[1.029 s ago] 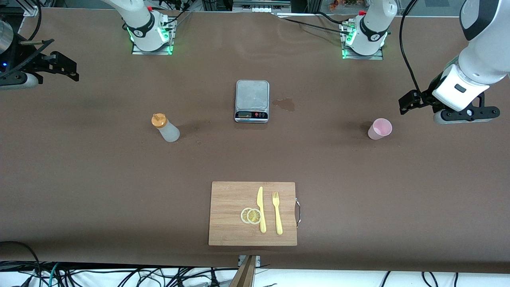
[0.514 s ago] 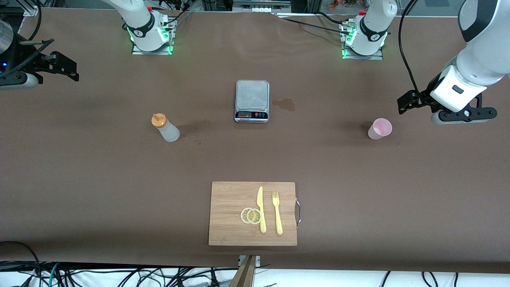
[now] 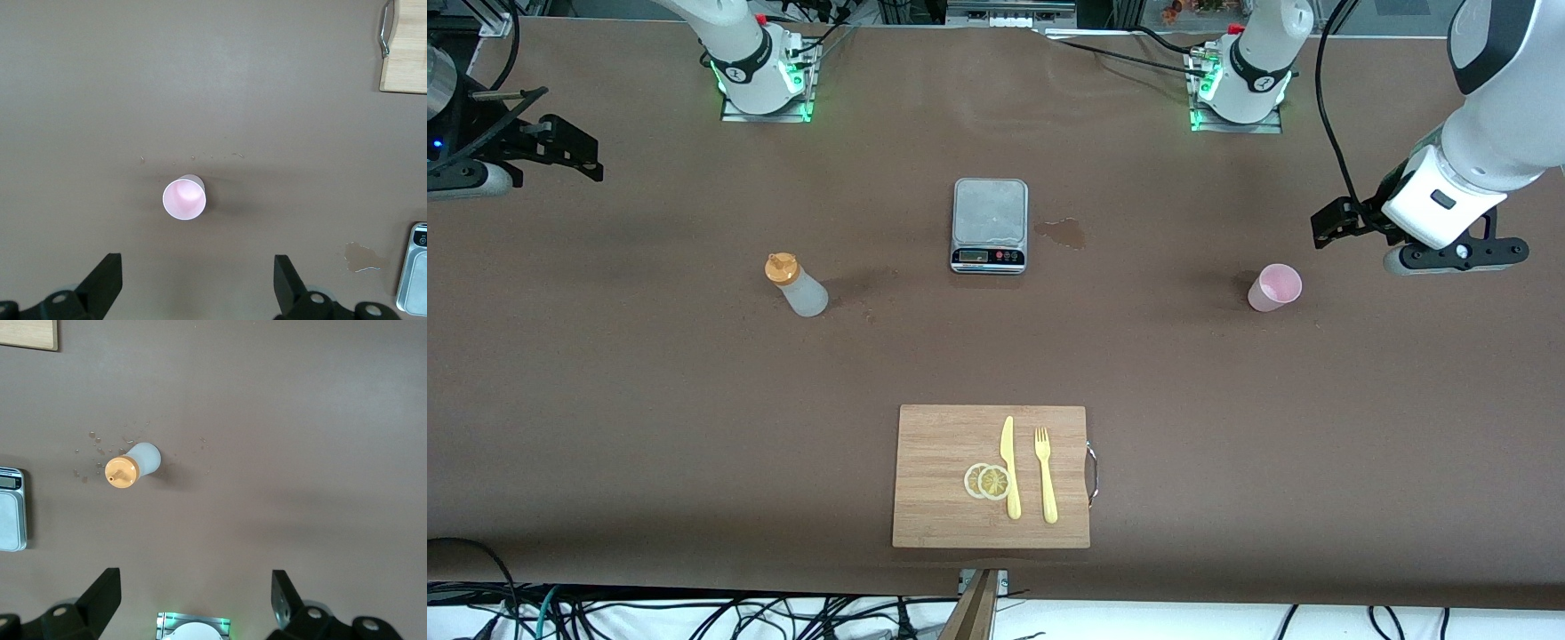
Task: Add sauce to pink cup with both arms
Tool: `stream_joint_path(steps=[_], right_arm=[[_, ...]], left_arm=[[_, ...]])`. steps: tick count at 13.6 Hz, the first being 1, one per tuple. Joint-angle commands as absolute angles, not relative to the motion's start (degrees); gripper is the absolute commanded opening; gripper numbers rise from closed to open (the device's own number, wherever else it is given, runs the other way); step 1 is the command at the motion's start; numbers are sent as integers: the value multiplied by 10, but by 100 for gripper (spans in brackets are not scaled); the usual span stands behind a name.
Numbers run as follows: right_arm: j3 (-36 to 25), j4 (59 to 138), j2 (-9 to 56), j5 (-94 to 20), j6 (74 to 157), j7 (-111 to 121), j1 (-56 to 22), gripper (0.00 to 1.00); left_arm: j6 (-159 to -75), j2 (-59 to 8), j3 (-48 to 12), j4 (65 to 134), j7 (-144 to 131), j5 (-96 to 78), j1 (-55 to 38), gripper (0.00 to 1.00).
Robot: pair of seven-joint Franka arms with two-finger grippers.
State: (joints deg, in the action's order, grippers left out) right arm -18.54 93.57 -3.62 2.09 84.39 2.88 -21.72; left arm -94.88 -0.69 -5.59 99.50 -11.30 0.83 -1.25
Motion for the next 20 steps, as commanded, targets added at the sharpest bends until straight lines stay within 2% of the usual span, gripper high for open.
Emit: stream_joint_path(steps=[1,10,14,16,18,20], right_arm=[[-183,932,-37,23,844,24,-214,100],[-183,932,-37,23,844,24,-214,100],[-183,933,-37,23,844,24,-214,100],[-183,933,-37,23,844,24,-214,100],[-183,933,-37,23,842,24,-214,100],[-183,933,-37,23,842,24,-214,100]], left_arm=[[-932,-11,-61,980,-108,-9,-6,100],[-925,-14,-60,981,-105,-33,-5,100],[-889,-32,-54,988,-6,-31,0,100],[-887,-53,-55,993,59,-3,34,100],[-919,-76,-55,1004,121,6,58,100],[-1018,-72,-55,1080,169,11,71,100]])
